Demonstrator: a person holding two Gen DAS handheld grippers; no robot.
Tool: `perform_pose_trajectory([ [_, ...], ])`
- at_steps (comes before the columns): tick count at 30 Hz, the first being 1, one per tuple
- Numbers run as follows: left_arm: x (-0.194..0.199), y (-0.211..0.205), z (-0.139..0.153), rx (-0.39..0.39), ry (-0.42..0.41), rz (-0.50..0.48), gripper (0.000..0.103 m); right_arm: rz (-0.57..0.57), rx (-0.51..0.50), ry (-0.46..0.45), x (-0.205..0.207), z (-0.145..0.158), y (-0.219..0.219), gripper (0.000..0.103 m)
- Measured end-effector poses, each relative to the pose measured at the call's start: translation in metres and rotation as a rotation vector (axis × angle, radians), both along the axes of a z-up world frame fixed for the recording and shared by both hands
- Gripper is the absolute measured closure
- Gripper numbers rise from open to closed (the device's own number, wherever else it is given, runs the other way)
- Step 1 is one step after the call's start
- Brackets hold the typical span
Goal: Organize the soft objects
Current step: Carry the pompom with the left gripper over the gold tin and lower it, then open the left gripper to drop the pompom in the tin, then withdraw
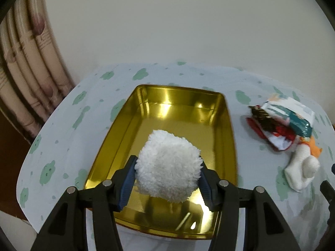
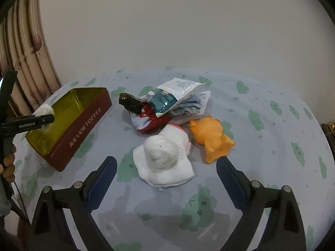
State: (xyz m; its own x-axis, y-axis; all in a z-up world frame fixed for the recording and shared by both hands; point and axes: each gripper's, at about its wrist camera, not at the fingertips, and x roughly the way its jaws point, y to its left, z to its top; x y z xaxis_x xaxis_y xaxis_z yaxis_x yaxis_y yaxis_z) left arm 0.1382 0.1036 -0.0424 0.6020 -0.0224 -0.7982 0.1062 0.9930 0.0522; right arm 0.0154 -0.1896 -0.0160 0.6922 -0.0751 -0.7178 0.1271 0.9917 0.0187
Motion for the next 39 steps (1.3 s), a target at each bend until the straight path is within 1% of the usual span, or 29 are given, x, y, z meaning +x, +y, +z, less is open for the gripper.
perform_pose_trajectory([
  [4,0.004,0.013,-0.008,-0.013,0.018,0.026,0.048,0.002,-0.031,0.01,0.004,-0.001,0.002,0.009],
  [9,0.016,0.024,-0.013,-0.01,0.031,0.054,0.048,0.001,-0.052,0.021,0.01,-0.004,0.003,0.009],
  [11,0.021,0.026,-0.015,-0.01,0.04,0.055,0.048,0.003,-0.05,0.027,0.012,-0.006,0.002,0.011],
  [13,0.024,0.028,-0.017,-0.015,0.049,0.058,0.048,0.009,-0.058,0.034,0.014,-0.007,0.004,0.017],
  [15,0.027,0.028,-0.02,-0.007,0.054,0.059,0.048,0.012,-0.065,0.042,0.016,-0.009,0.004,0.019],
  [20,0.03,0.026,-0.026,0.025,0.062,0.06,0.047,0.02,-0.075,0.047,0.02,-0.011,0.007,0.019],
  [23,0.032,0.028,-0.029,0.051,0.07,0.078,0.047,0.024,-0.078,0.056,0.023,-0.014,0.009,0.019],
  [26,0.034,0.033,-0.032,0.026,0.097,0.08,0.047,0.026,-0.081,0.065,0.026,-0.016,0.011,0.019],
  [30,0.036,0.035,-0.034,0.015,0.119,0.081,0.047,0.035,-0.09,0.071,0.028,-0.018,0.014,0.019],
  [31,0.035,0.035,-0.034,0.012,0.119,0.079,0.045,0.039,-0.088,0.071,0.029,-0.018,0.015,0.019],
  [32,0.035,0.034,-0.034,0.011,0.119,0.077,0.041,0.039,-0.089,0.071,0.029,-0.018,0.016,0.019],
  [33,0.035,0.034,-0.034,0.009,0.12,0.074,0.04,0.04,-0.09,0.071,0.029,-0.018,0.016,0.019],
  [37,0.033,0.034,-0.033,0.002,0.126,0.066,0.04,0.041,-0.095,0.068,0.029,-0.018,0.018,0.019],
  [39,0.031,0.034,-0.03,-0.001,0.109,0.063,0.04,0.04,-0.099,0.066,0.029,-0.018,0.018,0.019],
])
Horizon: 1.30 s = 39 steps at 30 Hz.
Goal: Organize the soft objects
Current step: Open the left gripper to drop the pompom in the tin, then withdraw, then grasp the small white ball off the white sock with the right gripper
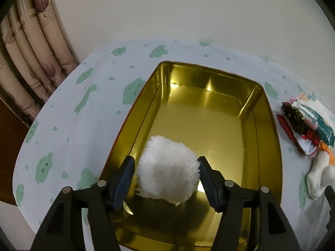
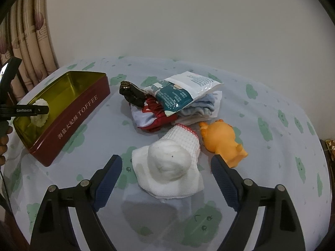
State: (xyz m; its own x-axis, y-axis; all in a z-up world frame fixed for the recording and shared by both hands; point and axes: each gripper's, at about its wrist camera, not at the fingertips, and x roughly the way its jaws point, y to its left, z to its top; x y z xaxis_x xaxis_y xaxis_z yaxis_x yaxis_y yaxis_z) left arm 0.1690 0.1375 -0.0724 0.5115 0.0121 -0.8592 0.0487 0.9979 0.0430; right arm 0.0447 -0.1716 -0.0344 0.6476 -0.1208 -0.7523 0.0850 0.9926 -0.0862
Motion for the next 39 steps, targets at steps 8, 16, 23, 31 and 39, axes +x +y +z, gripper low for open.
perform_pose_trajectory([
  [8,-0.01,0.0,0.019,-0.071,-0.062,-0.04,0.04,-0.01,0.014,0.003,-0.002,0.0,-0.004,0.019],
  [16,-0.023,0.009,0.04,-0.092,-0.157,-0.011,0.039,0.005,0.016,-0.006,-0.003,0.002,-0.005,0.019],
  [23,-0.051,0.023,0.049,0.032,-0.223,0.041,0.039,-0.011,0.009,-0.001,-0.002,0.0,-0.009,0.02],
  [31,-0.061,0.035,0.046,0.048,-0.221,0.067,0.039,-0.018,-0.015,0.017,0.005,-0.006,-0.008,0.036],
  [39,-0.06,0.052,0.047,0.004,-0.214,0.13,0.039,0.007,-0.021,0.038,0.015,-0.013,0.0,0.069],
])
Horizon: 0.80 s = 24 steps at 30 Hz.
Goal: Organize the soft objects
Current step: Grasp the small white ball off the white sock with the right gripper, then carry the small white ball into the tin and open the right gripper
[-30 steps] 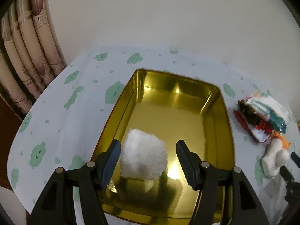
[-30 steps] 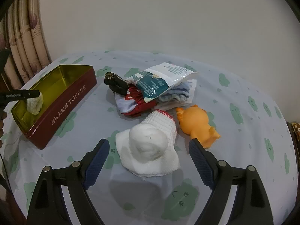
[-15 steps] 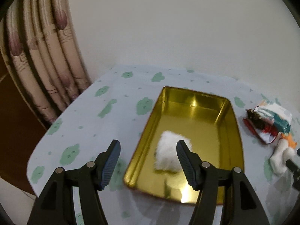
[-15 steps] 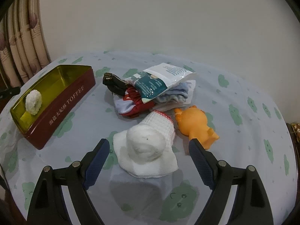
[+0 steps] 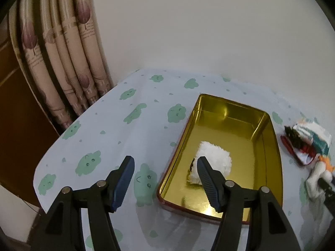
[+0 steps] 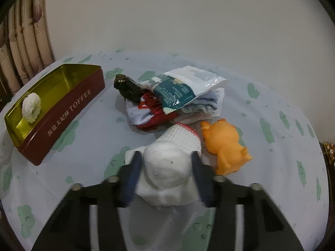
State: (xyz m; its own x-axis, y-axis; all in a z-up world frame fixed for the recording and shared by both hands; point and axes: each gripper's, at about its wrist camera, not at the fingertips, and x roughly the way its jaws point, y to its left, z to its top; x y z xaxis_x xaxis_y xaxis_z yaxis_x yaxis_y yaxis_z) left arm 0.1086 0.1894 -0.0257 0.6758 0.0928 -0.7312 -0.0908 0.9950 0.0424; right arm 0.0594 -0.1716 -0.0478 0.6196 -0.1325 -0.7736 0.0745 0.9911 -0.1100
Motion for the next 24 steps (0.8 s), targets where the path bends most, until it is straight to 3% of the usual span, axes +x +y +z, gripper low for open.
perform_pose_trajectory([
  [4,0.003,0.008,-0.001,-0.029,0.008,0.029,0.039,0.002,0.006,-0.015,-0.003,0.003,0.001,0.076],
  [11,0.002,0.017,0.001,-0.046,-0.013,0.077,0.039,0.063,0.029,-0.041,-0.003,0.021,0.014,0.077],
  [17,0.002,0.019,0.002,0.011,-0.042,0.111,0.039,0.168,0.074,-0.05,0.016,0.038,0.049,0.077],
  [24,0.002,0.035,0.0,-0.034,-0.055,0.155,0.039,0.307,0.083,-0.05,0.05,0.046,0.107,0.077],
])
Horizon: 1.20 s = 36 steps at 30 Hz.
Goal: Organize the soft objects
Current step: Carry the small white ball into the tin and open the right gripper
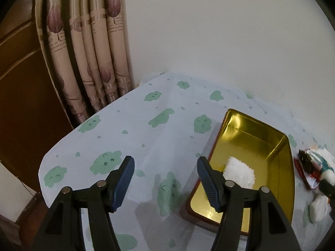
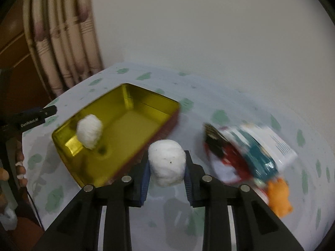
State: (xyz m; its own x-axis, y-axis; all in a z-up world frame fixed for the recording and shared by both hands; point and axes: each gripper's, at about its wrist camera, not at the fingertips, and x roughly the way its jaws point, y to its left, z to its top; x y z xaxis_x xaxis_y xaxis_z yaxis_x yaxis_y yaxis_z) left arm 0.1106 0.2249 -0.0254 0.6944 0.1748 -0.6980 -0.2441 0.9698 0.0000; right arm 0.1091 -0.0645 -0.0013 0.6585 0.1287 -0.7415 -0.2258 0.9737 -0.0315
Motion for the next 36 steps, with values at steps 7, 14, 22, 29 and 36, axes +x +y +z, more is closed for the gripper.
perform_pose_trajectory([
  [7,0.002,0.002,-0.002,-0.013,0.021,0.003,0.039,0.101,-0.01,0.036,0.04,-0.008,0.053,0.077],
  [14,0.001,0.002,0.0,-0.003,0.009,0.017,0.039,0.144,-0.045,0.1,0.074,-0.033,0.081,0.077],
  [22,0.003,0.006,-0.003,-0.011,0.029,0.042,0.039,0.141,-0.055,0.139,0.092,-0.051,0.093,0.075],
  [29,0.005,0.007,-0.004,-0.02,0.037,0.045,0.039,0.136,-0.061,0.161,0.097,-0.06,0.094,0.073],
  [36,0.006,0.006,-0.004,-0.01,0.042,0.046,0.039,0.13,-0.08,0.155,0.098,-0.064,0.097,0.062],
])
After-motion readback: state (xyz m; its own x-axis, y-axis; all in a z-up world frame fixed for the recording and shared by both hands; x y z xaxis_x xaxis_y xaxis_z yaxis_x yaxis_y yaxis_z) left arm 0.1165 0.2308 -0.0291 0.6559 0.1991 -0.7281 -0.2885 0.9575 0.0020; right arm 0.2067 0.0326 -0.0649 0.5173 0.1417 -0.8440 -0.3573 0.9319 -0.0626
